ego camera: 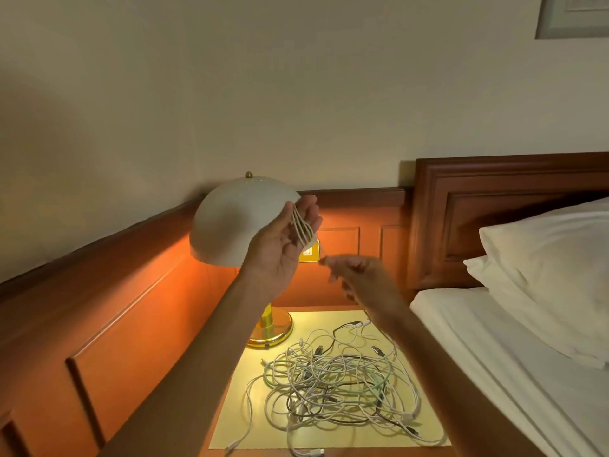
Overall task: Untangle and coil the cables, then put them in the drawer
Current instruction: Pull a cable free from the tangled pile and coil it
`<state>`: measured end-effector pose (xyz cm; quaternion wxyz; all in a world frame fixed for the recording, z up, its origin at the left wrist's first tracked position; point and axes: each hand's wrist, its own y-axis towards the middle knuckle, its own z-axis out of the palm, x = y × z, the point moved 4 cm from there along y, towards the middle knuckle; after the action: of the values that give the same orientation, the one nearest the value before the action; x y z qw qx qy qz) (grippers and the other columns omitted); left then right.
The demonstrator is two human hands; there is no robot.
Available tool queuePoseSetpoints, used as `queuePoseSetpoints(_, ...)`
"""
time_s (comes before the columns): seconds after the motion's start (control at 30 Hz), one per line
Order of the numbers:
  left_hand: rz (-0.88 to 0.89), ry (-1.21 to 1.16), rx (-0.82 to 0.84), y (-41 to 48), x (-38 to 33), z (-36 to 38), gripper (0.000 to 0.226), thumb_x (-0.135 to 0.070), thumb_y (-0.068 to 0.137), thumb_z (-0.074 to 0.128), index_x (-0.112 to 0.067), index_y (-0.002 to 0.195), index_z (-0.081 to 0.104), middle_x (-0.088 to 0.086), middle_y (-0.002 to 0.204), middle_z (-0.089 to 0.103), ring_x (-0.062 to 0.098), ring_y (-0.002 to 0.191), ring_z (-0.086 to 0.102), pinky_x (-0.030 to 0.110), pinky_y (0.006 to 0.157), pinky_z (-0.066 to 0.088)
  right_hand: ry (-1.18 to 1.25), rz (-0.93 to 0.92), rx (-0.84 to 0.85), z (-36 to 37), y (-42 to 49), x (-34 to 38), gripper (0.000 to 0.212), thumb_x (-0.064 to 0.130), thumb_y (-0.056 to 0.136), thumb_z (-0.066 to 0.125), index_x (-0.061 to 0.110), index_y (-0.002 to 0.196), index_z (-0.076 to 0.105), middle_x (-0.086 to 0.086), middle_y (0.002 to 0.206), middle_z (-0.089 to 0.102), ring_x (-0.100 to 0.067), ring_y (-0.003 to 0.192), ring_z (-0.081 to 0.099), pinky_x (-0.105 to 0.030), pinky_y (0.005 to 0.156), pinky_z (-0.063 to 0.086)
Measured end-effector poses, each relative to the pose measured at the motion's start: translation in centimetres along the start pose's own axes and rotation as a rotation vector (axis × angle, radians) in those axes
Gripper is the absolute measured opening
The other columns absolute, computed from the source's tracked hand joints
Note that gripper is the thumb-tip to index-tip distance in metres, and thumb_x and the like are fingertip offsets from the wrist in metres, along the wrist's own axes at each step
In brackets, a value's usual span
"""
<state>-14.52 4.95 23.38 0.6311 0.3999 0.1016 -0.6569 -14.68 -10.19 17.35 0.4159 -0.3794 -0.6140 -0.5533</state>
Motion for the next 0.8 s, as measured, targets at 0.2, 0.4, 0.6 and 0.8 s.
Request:
queuePoseSetpoints(0.2, 0.333, 0.963, -0.088, 1.0, 4.4, -3.9, 0.017, -0.028, 0.098, 0.057, -0.021, 0.098, 0.073, -0.004, 0.098, 0.076, 0.013, 0.097, 0.071, 0.038, 0.093, 0.054, -0.770, -0.203, 0.028, 2.6, -3.0, -0.6, 0.025, 0.025, 0.100, 0.056, 0.021, 0.082, 0.073, 0.006, 0.067, 0.066, -0.003, 0.058, 0.054, -0.026, 0.061, 0.039)
queuePoseSetpoints(0.4, -0.018, 1.351, 0.439, -1.5, 6.3, -4.4, 0.028, -0.025, 0.104, 0.047, -0.014, 0.090, 0.068, -0.008, 0.077, 0.070, 0.008, 0.071, 0.064, 0.029, 0.069, 0.049, -1.194, -0.224, 0.268, -1.4, -0.5, 4.7, 0.016, 0.042, 0.086, 0.073, 0.028, 0.091, 0.079, 0.013, 0.077, 0.068, -0.006, 0.069, 0.062, -0.033, 0.069, 0.057)
queuePoseSetpoints(0.6, -0.314, 0.732, 0.528, -2.9, 5.3, -1.9, 0.033, -0.027, 0.102, 0.038, -0.004, 0.091, 0.060, -0.002, 0.062, 0.051, 0.013, 0.060, 0.051, 0.034, 0.083, 0.051, -0.524, -0.233, 0.516, -3.2, 2.4, 6.9, 0.011, 0.020, 0.079, 0.081, 0.012, 0.085, 0.078, -0.005, 0.077, 0.074, -0.015, 0.067, 0.065, -0.022, 0.064, 0.047)
queuePoseSetpoints(0.8, -0.085, 0.274, 0.233, -2.0, 4.2, -1.2, 0.029, -0.023, 0.099, 0.037, -0.008, 0.080, 0.053, -0.008, 0.055, 0.037, 0.008, 0.052, 0.040, 0.027, 0.069, 0.053, 0.094, -0.078, 0.205, -2.3, 2.6, 1.6, 0.011, 0.023, 0.084, 0.071, 0.013, 0.084, 0.077, -0.002, 0.062, 0.058, -0.015, 0.051, 0.029, -0.028, 0.049, 0.022)
